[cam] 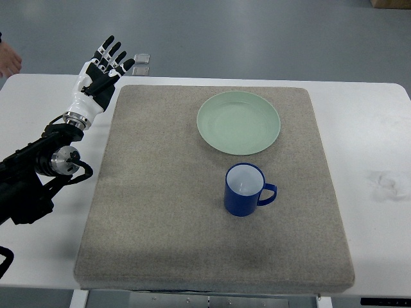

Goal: Place cup left of plate with left hand
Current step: 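Reach the left hand forward toward the blue mug beside the plate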

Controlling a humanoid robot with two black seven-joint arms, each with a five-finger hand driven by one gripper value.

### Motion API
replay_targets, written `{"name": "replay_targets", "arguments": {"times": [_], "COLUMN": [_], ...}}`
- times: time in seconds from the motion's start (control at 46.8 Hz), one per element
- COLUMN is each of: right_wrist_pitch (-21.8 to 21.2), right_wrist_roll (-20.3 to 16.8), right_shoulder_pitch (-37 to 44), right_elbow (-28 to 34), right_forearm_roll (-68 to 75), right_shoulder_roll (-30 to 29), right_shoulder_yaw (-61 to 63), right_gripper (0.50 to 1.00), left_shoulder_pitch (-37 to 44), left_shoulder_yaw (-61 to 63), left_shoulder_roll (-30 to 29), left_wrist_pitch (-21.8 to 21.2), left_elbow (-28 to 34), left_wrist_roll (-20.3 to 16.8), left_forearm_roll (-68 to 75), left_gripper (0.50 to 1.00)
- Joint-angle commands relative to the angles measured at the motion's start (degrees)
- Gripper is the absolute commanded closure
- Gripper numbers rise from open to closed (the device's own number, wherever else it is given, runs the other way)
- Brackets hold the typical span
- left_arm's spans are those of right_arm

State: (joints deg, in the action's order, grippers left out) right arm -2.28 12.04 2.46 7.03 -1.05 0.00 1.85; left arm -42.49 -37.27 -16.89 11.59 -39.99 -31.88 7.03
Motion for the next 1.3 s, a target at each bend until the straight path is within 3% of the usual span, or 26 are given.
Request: {"name": "replay_targets", "arguments": {"times": [0.0, 0.278, 0.662, 0.918, 1.281], "right_wrist_pitch": [0.00, 0.00, 0.00, 0.00, 0.00], "right_wrist_roll": [0.00, 0.00, 0.00, 0.00, 0.00], "right_shoulder_pitch": [0.00, 0.00, 0.00, 0.00, 0.00], "right_elbow": [0.00, 0.00, 0.00, 0.00, 0.00], "right_forearm_roll": [0.00, 0.00, 0.00, 0.00, 0.00], "right_shoulder_roll": [0.00, 0.00, 0.00, 0.00, 0.00], "right_shoulder_yaw": [0.00, 0.00, 0.00, 0.00, 0.00], "right_gripper": [0.568, 0.568, 0.568, 0.568, 0.568], "left_shoulder_pitch": [-0.05, 0.13, 0.21, -0.40, 0.04], "left_shoulder_yaw": [0.01, 0.18, 10.20, 15.38, 18.11], "left_shoulder_roll": [0.01, -0.16, -3.94, -7.98, -13.61], "left_wrist_pitch": [0.01, -0.34, 0.80, 6.60, 10.91], "left_elbow": [0.00, -0.09, -10.45, -17.22, -24.43], "left_wrist_roll": [-0.02, 0.06, 0.86, 0.94, 0.77], "left_forearm_roll": [0.09, 0.53, 10.37, 12.83, 26.11], "left_gripper": [0.504, 0.504, 0.506, 0.506, 0.506]}}
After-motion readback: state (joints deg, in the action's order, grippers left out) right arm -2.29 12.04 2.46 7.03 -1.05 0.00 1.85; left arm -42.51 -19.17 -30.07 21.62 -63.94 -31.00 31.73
